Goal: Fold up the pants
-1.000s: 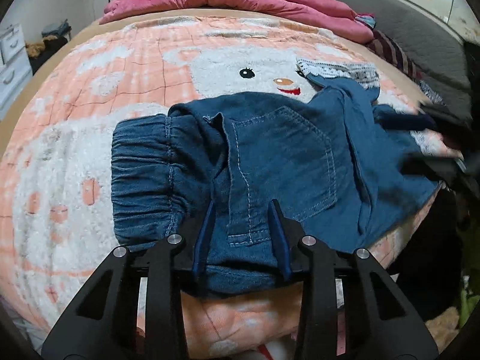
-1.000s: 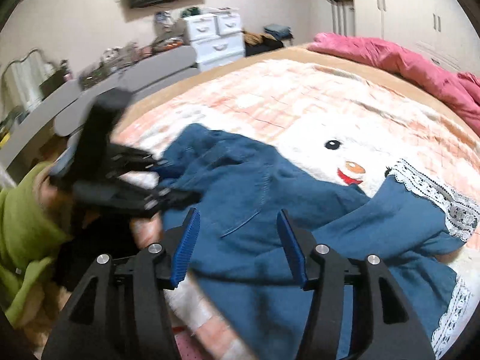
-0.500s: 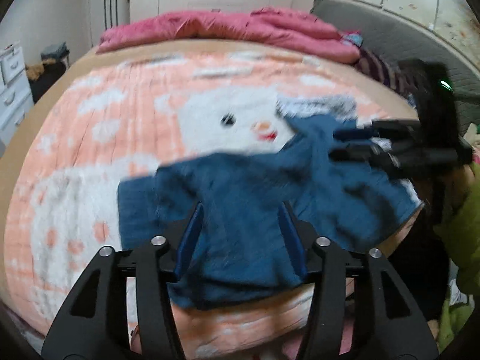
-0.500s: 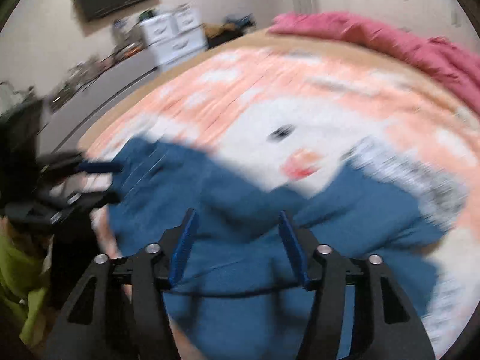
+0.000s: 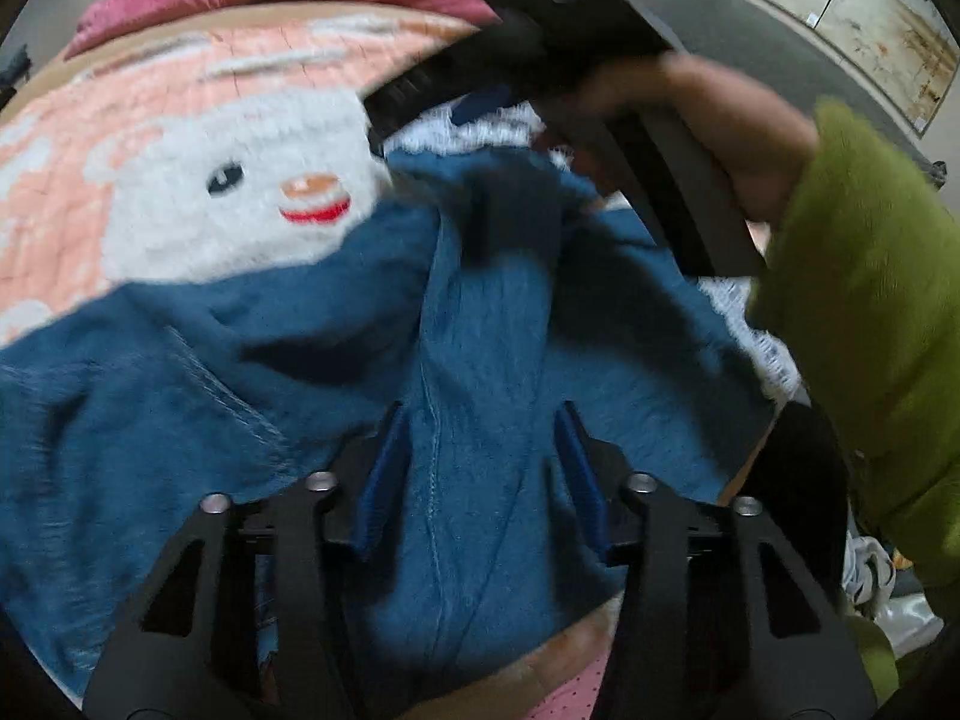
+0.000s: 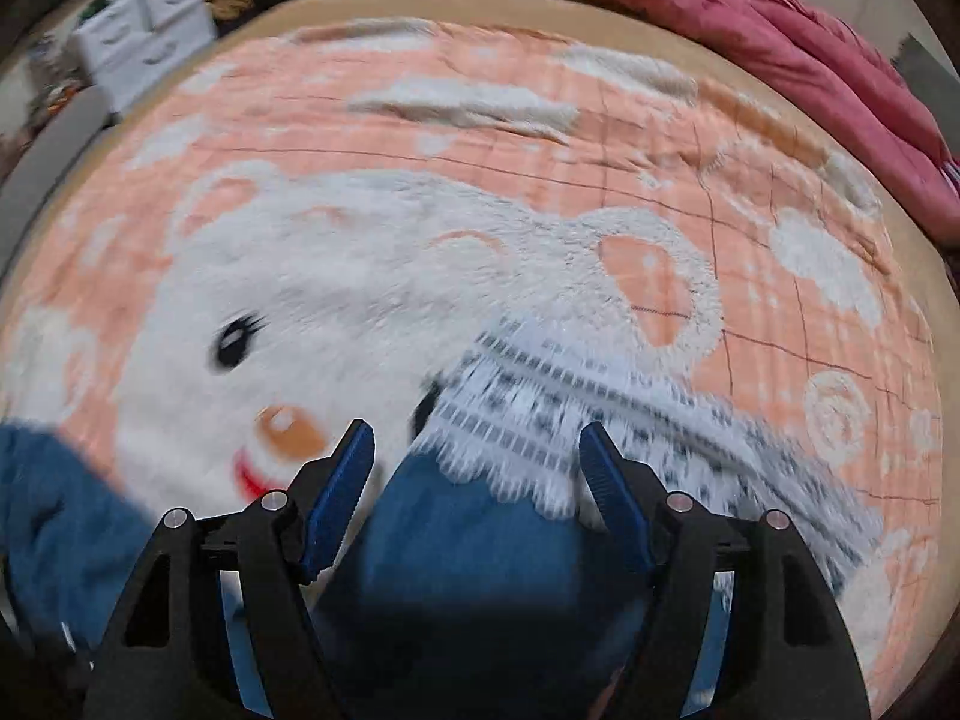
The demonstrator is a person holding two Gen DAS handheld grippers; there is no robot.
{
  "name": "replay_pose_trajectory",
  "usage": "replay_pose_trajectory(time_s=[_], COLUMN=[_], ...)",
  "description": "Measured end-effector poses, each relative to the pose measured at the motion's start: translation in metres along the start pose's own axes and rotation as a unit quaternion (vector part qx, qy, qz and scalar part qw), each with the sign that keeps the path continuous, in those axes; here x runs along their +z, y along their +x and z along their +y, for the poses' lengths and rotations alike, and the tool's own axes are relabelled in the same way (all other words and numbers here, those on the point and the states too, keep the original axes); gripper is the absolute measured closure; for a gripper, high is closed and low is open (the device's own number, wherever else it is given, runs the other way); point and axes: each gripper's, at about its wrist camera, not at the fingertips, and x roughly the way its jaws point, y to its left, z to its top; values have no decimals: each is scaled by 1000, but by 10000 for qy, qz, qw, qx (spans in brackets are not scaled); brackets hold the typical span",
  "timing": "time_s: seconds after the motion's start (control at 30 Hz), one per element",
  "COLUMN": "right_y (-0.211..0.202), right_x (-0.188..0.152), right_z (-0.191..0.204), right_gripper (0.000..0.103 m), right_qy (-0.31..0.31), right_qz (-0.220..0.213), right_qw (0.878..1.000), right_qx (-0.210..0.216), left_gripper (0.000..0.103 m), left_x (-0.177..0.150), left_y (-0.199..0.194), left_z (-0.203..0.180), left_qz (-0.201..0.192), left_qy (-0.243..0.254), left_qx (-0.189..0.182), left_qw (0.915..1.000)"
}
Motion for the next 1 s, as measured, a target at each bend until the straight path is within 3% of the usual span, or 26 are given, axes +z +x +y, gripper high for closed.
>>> replay_pose_trajectory(time_s=[0.07,0.13,0.27,0.33,0.4,0.57,0.67,0.87,1.0], right_y=[13,26,25,10,-10,-67,-101,-157,-175], right_x=[7,12,12,6,-5,-34,-58,-131,-191], right_z=[-4,-9,-14,-27,-45,-85,-102,-119,-120], right_gripper=[33,40,95,95,95,95,95,95,95], right_qy=[173,339,164,281,515,964,1196,1713,2081], right_qz=[95,186,40,-152,-366,-965,-1265,-1596,-1543], right_qw=[9998,9992,9998,9994,9971,9867,9801,9650,9574], right_qx=[-72,-101,-135,126,414,884,956,1180,1272], left_gripper=[77,77,77,74,58,58,102,103,103], left_x=[-2,-1,0,0,2,7,9,4,-5], left_y=[9,11,9,6,2,-1,4,-3,-17], left_z=[2,3,4,4,5,7,-3,-21,-25], left_qz=[62,19,-45,-85,-211,-324,-267,-131,-85], left_qy=[-20,-23,-13,-16,-25,1,162,672,1109], left_qx=[-2,-38,-114,-147,-159,-421,-541,-506,-448], left_qw=[10000,10000,9999,9999,9996,9986,9980,9964,9928])
